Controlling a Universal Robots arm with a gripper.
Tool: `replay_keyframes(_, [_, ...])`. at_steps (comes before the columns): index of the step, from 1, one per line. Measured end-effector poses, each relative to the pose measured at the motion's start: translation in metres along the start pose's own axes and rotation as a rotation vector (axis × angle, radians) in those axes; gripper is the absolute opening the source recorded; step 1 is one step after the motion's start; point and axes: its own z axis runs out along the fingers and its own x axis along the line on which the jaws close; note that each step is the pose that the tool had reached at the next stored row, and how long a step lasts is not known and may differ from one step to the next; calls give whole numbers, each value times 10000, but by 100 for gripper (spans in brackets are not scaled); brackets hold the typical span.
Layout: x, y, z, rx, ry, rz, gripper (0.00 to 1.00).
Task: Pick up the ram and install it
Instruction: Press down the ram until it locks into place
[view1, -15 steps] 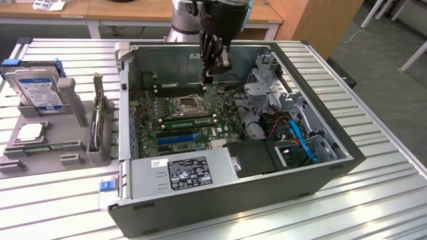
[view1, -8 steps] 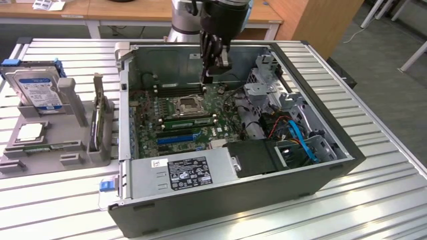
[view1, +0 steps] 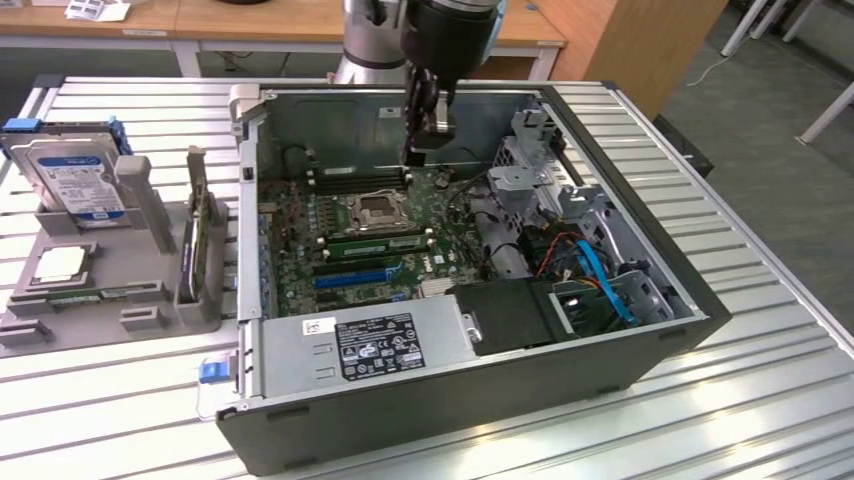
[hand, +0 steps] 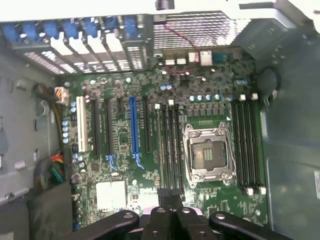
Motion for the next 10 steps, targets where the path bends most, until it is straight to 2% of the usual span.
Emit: replay_keyframes(10, [0, 0, 1, 31, -120, 1769, 11])
